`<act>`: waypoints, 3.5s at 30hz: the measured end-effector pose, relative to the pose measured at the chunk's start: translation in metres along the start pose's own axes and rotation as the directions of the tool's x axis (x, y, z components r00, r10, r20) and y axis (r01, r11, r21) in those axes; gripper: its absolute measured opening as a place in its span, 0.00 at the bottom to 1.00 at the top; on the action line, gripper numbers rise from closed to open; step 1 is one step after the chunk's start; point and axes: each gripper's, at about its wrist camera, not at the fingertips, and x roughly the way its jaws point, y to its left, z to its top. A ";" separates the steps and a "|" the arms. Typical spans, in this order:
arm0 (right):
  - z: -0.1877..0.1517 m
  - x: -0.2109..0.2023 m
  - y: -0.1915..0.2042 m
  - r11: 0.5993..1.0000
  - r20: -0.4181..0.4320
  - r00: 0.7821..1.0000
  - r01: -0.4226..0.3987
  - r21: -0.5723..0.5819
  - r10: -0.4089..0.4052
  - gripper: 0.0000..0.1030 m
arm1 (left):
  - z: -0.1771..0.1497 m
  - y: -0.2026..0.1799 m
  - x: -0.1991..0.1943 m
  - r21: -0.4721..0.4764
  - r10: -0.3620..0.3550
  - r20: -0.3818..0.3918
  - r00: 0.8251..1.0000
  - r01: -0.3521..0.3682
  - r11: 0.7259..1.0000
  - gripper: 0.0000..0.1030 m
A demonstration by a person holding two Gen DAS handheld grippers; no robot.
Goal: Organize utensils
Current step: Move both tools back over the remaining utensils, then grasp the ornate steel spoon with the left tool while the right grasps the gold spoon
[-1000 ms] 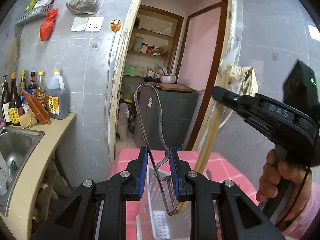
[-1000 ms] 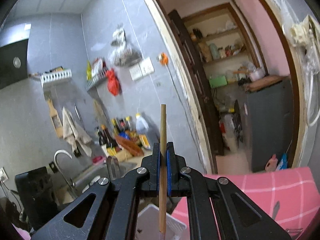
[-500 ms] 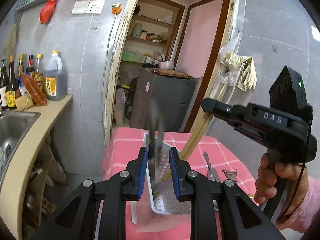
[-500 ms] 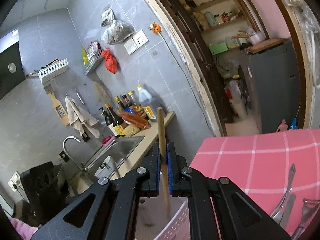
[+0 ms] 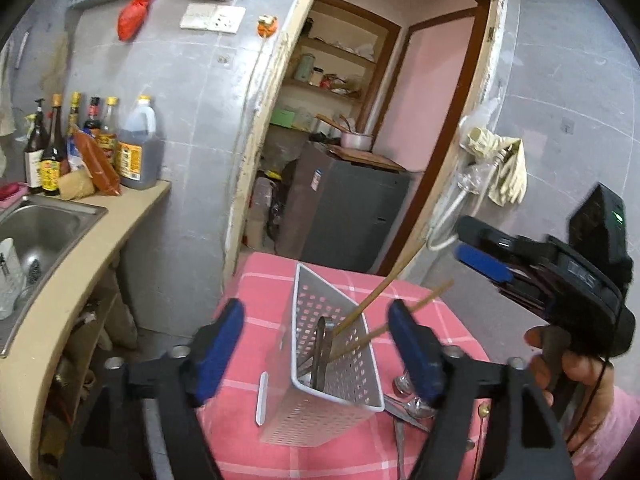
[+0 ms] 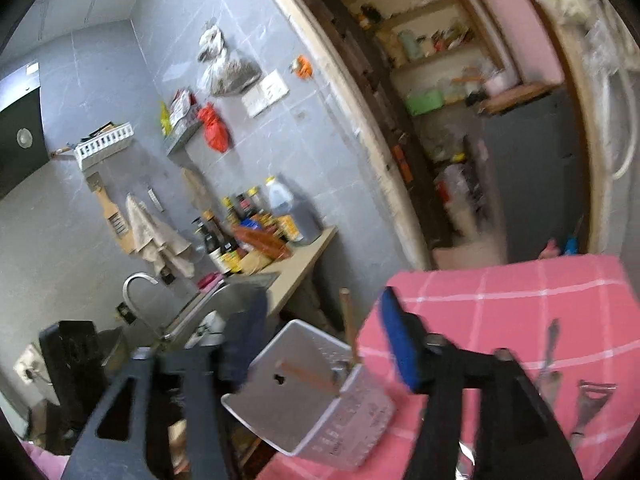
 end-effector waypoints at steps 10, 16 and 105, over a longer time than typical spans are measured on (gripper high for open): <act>-0.006 -0.094 -0.005 0.952 0.174 0.945 0.293 -0.084 -0.276 0.99 | -0.009 -0.045 -0.031 0.090 0.085 0.120 0.989 -0.096 0.991 1.00; -0.014 -0.134 -0.020 0.893 0.173 0.891 0.441 -0.096 -0.421 0.99 | -0.025 -0.073 -0.040 0.124 0.078 0.137 0.987 -0.096 0.988 1.00; -0.170 -0.117 -0.148 0.860 -0.446 0.831 0.461 0.219 -0.332 0.23 | -0.156 -0.093 0.097 -0.118 -0.172 -0.706 0.687 0.125 0.985 0.08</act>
